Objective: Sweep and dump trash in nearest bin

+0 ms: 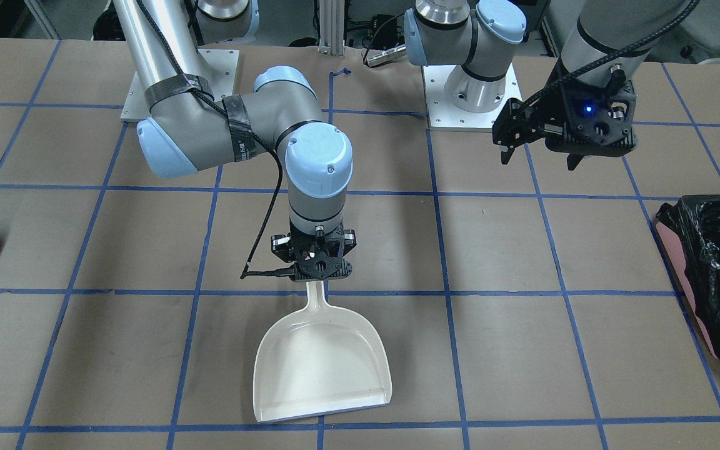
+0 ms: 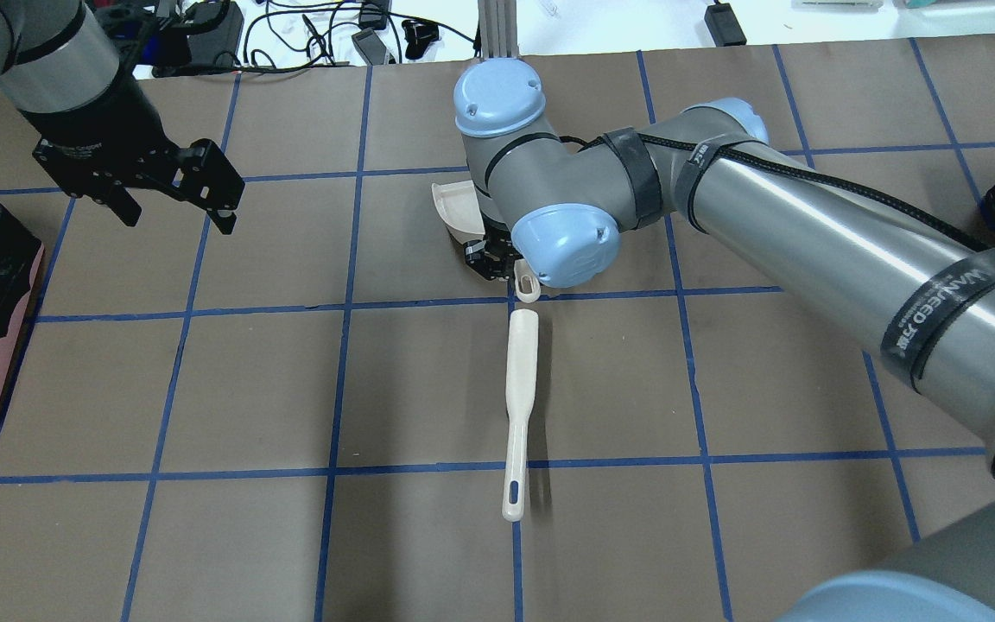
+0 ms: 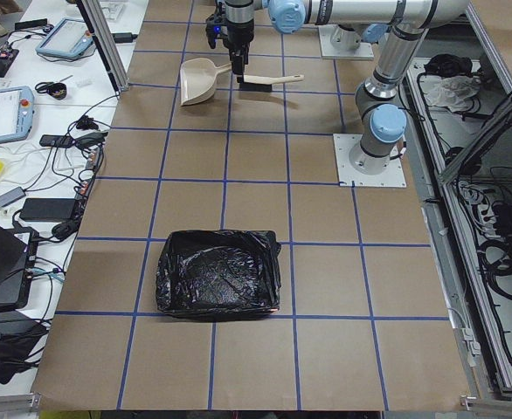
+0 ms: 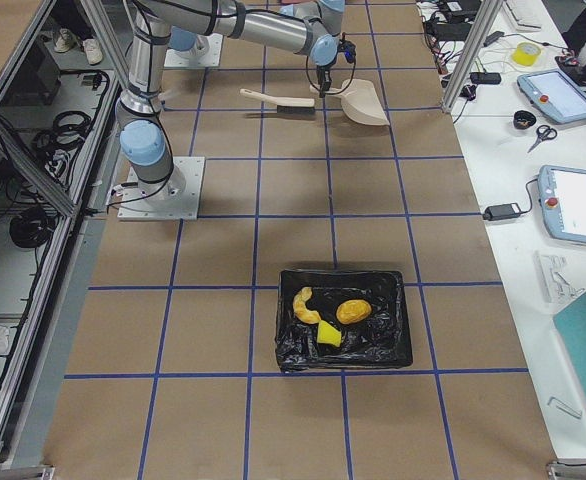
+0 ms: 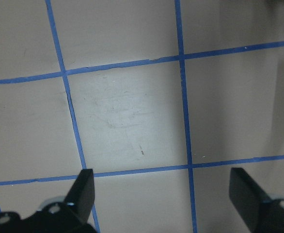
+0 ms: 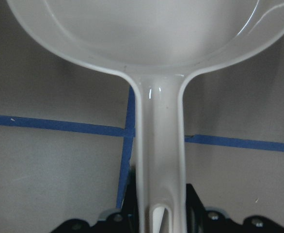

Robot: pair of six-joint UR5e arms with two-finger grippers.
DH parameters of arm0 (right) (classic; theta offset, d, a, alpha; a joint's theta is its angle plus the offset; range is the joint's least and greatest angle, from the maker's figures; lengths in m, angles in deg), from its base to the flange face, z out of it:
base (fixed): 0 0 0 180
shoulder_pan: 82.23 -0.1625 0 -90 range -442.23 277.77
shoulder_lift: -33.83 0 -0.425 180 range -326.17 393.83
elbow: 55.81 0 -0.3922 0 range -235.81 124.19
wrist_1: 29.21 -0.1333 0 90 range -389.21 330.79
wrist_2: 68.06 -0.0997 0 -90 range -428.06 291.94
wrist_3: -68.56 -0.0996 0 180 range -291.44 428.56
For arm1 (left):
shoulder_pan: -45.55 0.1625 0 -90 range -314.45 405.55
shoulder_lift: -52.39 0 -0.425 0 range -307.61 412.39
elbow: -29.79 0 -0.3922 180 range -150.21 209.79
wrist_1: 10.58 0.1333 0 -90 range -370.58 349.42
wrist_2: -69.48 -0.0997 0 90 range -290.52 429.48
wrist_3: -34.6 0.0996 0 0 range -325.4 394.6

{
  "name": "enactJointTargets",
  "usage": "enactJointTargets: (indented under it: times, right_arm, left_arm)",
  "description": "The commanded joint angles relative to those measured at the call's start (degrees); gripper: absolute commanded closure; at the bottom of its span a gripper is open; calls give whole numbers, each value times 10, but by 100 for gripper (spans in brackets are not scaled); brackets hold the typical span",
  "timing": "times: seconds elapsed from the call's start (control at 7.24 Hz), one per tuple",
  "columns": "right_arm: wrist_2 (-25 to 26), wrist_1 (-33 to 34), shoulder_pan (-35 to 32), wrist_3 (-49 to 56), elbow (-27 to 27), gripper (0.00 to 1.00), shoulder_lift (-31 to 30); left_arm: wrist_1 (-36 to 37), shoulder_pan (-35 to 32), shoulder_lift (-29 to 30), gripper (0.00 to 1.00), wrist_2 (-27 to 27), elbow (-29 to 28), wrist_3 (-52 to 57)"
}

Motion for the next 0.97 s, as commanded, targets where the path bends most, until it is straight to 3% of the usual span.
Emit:
enactJointTargets:
  times: [0.0, 0.41, 0.83]
  right_arm:
    - [1, 1, 0, -2, -1, 98, -1]
    - [1, -1, 0, -4, -2, 87, 0]
    - [4, 2, 0, -5, -8, 61, -3]
  left_arm:
    - [0, 0, -1, 0, -1, 0, 0]
    - [0, 0, -1, 0, 1, 0, 0]
    - [0, 0, -1, 0, 0, -1, 0]
